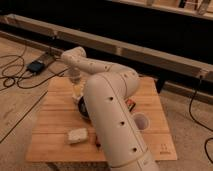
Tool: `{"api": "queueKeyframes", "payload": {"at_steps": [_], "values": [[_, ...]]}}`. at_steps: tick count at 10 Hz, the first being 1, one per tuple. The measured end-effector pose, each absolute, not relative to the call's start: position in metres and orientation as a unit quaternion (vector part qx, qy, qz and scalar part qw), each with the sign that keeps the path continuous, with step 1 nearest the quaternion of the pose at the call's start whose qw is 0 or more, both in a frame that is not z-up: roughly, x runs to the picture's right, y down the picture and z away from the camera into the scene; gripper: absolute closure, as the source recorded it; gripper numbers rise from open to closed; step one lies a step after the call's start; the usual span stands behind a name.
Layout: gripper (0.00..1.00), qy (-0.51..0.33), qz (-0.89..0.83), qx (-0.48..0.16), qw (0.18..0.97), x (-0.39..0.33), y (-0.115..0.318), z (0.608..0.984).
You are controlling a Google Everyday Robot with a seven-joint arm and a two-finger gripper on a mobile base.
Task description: Place the bottle in the ceramic bowl
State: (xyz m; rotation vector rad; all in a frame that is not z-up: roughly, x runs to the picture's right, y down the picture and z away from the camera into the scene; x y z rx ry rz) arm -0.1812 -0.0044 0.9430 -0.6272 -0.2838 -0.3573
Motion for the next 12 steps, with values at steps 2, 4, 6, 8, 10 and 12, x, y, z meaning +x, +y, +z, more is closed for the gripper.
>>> {"api": "queueKeyframes", "payload": {"at_steps": [2, 4, 6, 8, 10, 12], "values": [[0.20, -0.148, -0.198, -0.292, 0.924, -0.166, -0.013, 0.951], [0.20, -0.152, -0.212, -0.277, 0.925, -0.155, -0.021, 0.961], [0.20, -0.154, -0.225, -0.258, 0.927, -0.148, -0.030, 0.972], [0.20, -0.151, -0.235, -0.243, 0.929, -0.146, -0.036, 0.980], [0.20, -0.147, -0.248, -0.227, 0.930, -0.145, -0.039, 0.988], [0.20, -0.144, -0.255, -0.220, 0.931, -0.145, -0.035, 0.992]]}}
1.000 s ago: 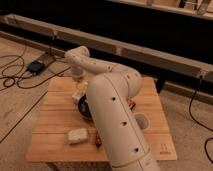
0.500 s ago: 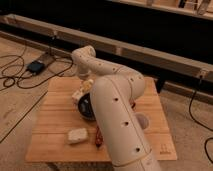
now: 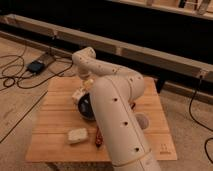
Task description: Place the bottle in the ceramic bowl
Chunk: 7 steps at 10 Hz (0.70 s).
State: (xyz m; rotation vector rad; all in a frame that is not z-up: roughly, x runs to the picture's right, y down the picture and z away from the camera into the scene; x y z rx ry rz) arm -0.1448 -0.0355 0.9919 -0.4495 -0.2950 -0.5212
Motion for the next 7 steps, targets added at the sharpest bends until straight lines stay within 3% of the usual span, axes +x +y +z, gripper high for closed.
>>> {"api": "queueKeyframes", "payload": {"at_steps": [5, 7], "values": [[0.23, -0.157, -0.266, -0.219, 0.926, -0.158, -0.014, 0.985], [0.42, -0.162, -0.275, -0.224, 0.921, -0.163, -0.004, 0.981]]}}
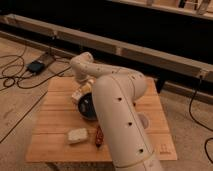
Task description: Place the bottle in the ceramic bowl
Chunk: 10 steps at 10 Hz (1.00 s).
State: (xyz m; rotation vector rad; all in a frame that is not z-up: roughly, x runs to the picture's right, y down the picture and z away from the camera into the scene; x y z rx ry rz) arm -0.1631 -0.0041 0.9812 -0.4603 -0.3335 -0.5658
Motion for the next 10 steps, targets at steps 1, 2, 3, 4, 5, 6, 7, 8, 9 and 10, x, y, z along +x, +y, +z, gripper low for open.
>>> {"api": "queueKeyframes", "payload": {"at_steps": [1, 2, 3, 4, 5, 6, 7, 8, 9, 10], "values": [[0.53, -0.162, -0.281, -0.227, 0.918, -0.163, -0.001, 0.980], [0.63, -0.162, -0.285, -0.230, 0.916, -0.164, 0.000, 0.978], [0.73, -0.161, -0.288, -0.233, 0.915, -0.164, 0.000, 0.976], [0.83, -0.160, -0.290, -0.235, 0.914, -0.164, 0.000, 0.975], [0.91, -0.158, -0.291, -0.236, 0.913, -0.164, -0.002, 0.974], [0.98, -0.156, -0.293, -0.237, 0.913, -0.165, -0.003, 0.973], [1.00, -0.155, -0.294, -0.236, 0.913, -0.166, -0.006, 0.971], [1.00, -0.154, -0.295, -0.233, 0.914, -0.168, -0.010, 0.969], [1.00, -0.152, -0.296, -0.230, 0.915, -0.170, -0.015, 0.965], [1.00, -0.150, -0.296, -0.225, 0.916, -0.171, -0.021, 0.961]]}}
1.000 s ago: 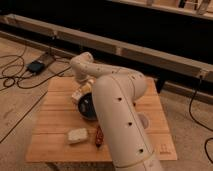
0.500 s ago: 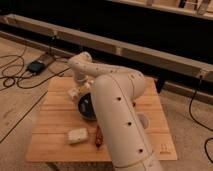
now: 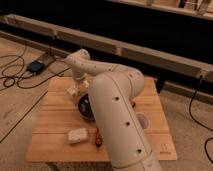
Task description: Place the bottle in the ceramic bowl
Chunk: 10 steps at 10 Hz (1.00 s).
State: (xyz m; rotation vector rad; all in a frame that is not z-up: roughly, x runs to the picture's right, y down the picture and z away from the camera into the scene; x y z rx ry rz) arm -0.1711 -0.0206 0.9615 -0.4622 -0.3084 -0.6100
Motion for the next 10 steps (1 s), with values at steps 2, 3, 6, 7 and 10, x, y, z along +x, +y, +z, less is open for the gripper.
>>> {"api": "queueKeyframes", "payload": {"at_steps": [2, 3, 6, 7, 10], "values": [[1.00, -0.146, -0.298, -0.215, 0.919, -0.171, -0.031, 0.949], [1.00, -0.144, -0.298, -0.210, 0.920, -0.168, -0.037, 0.937], [1.00, -0.137, -0.293, -0.200, 0.925, -0.152, -0.043, 0.901], [1.00, -0.132, -0.289, -0.196, 0.928, -0.143, -0.041, 0.883], [1.00, -0.121, -0.282, -0.199, 0.931, -0.120, -0.027, 0.858]]}}
